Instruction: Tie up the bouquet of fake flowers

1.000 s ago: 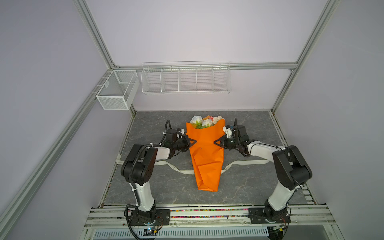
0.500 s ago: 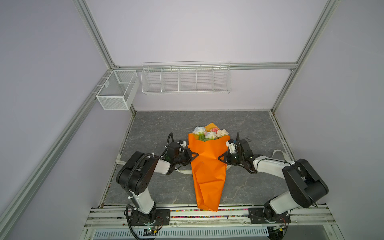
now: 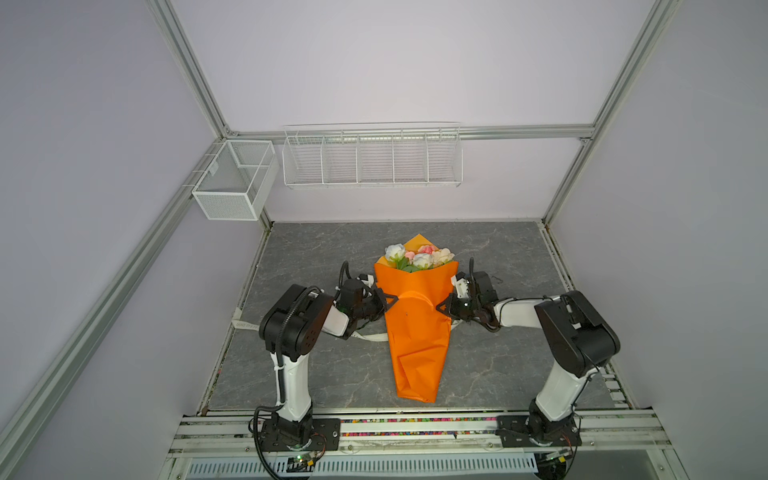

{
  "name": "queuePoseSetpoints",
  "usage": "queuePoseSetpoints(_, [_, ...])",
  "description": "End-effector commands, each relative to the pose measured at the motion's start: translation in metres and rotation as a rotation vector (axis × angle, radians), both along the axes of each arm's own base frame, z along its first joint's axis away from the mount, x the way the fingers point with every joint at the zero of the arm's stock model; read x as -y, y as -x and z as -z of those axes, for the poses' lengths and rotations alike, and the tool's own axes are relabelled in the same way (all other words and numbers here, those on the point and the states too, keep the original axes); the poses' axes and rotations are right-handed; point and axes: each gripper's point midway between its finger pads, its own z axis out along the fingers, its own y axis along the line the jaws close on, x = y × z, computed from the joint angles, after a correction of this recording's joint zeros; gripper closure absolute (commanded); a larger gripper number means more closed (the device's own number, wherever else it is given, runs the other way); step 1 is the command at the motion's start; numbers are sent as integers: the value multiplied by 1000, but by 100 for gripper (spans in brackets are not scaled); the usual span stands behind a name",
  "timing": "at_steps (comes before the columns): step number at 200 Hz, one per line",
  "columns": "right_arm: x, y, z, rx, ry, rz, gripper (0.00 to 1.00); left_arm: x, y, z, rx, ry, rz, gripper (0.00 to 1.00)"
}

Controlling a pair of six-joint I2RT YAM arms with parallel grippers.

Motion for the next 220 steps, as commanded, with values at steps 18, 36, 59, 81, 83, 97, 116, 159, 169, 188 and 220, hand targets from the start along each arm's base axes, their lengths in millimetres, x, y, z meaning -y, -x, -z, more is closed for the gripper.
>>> queuePoseSetpoints(18, [6, -33, 3, 6, -16, -13, 90, 3, -34, 2, 7, 2, -35, 100])
queuePoseSetpoints(36, [9, -42, 2, 4, -21, -12, 90, 2, -46, 4, 7, -2, -46, 100])
queuePoseSetpoints(59, [11, -51, 3, -4, -17, -15, 90, 1, -54, 5, 4, -19, -48, 100])
queuePoseSetpoints(81, [7, -54, -3, 3, -36, -34, 91, 3, -56, -2, 13, -11, -41, 100])
queuePoseSetpoints(83, [7, -55, -4, 4, -38, -36, 92, 3, -57, -4, 17, -11, -41, 100])
queuePoseSetpoints(97, [5, -54, -12, 12, -52, -44, 93, 2, -55, -10, 24, -10, -39, 100])
queuePoseSetpoints(116, [3, -53, -24, 31, -66, -53, 93, 4, -52, -25, 41, 11, -29, 100])
queuePoseSetpoints(159, [5, -39, -45, 58, -66, -64, 93, -2, -31, -42, 54, 21, -28, 100])
queuePoseSetpoints(169, [6, -34, -45, 57, -62, -65, 93, -3, -26, -41, 51, 16, -28, 100])
queuePoseSetpoints(188, [6, -27, -40, 42, -58, -69, 93, -2, -16, -32, 33, 7, -19, 100])
queuePoseSetpoints(220, [8, -17, -26, 14, -37, -54, 93, -3, -10, -19, 18, 20, -29, 100])
